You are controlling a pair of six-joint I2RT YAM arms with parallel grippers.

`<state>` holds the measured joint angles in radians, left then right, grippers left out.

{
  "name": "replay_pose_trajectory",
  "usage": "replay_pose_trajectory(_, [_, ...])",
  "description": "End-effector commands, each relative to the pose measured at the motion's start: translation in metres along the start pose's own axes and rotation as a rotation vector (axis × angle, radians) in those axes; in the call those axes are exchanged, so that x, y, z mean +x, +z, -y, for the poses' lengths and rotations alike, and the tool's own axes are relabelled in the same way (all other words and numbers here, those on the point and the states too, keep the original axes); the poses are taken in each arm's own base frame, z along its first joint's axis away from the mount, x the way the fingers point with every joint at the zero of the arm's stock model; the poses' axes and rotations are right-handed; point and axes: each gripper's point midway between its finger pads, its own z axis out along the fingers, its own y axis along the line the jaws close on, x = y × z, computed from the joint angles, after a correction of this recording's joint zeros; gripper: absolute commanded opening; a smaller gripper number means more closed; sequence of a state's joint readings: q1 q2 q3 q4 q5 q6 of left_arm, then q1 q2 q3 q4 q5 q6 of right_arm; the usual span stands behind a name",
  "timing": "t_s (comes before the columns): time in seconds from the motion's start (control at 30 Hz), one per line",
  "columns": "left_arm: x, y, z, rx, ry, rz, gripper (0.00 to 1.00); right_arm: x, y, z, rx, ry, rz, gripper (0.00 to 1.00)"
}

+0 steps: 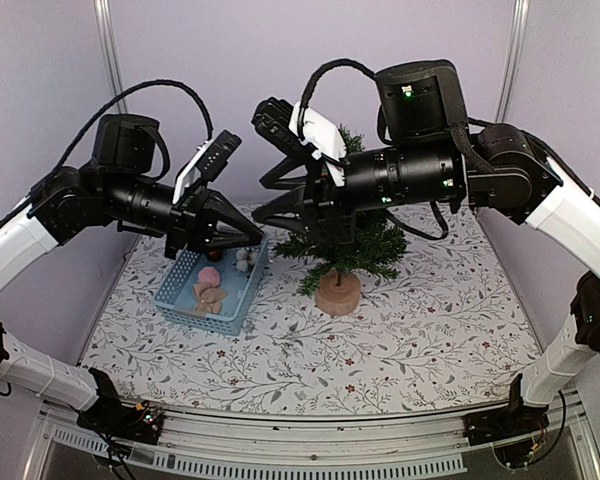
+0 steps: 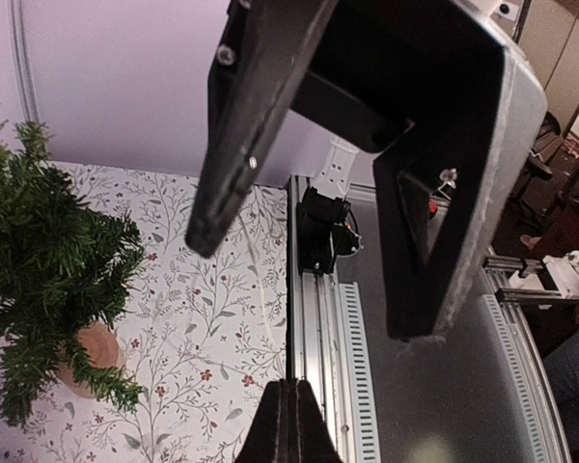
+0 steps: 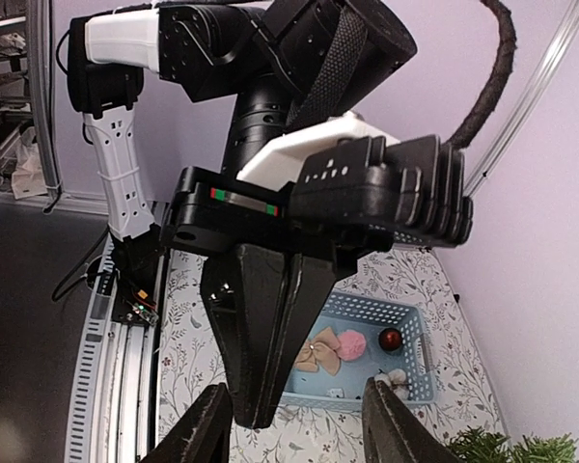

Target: Decorate the small christmas tree

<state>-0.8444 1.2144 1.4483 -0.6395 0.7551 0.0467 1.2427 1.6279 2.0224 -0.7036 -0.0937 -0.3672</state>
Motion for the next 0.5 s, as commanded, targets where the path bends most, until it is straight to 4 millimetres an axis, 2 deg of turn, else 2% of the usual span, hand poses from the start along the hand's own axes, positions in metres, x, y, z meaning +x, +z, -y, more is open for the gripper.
replay_pose_trajectory(0.0, [0.003,0.004,0.014,0.079,-0.041,-0.027,0.00,0.001,-0.005,0.010,0.060,-0.054,-0.031,0.48])
replay_pose_trajectory(0.1, [0.001,0.004,0.014,0.079,-0.033,-0.021,0.00,0.009,-0.007,0.005,0.038,-0.063,-0.056,0.48])
replay_pose_trajectory(0.27, [-0.009,0.005,0.016,0.106,-0.030,0.001,0.00,0.035,-0.003,-0.005,-0.004,-0.087,-0.137,0.43])
replay_pose_trajectory(0.47, [-0.017,0.004,0.020,0.114,-0.009,0.031,0.00,0.049,0.000,-0.006,-0.003,-0.102,-0.192,0.26])
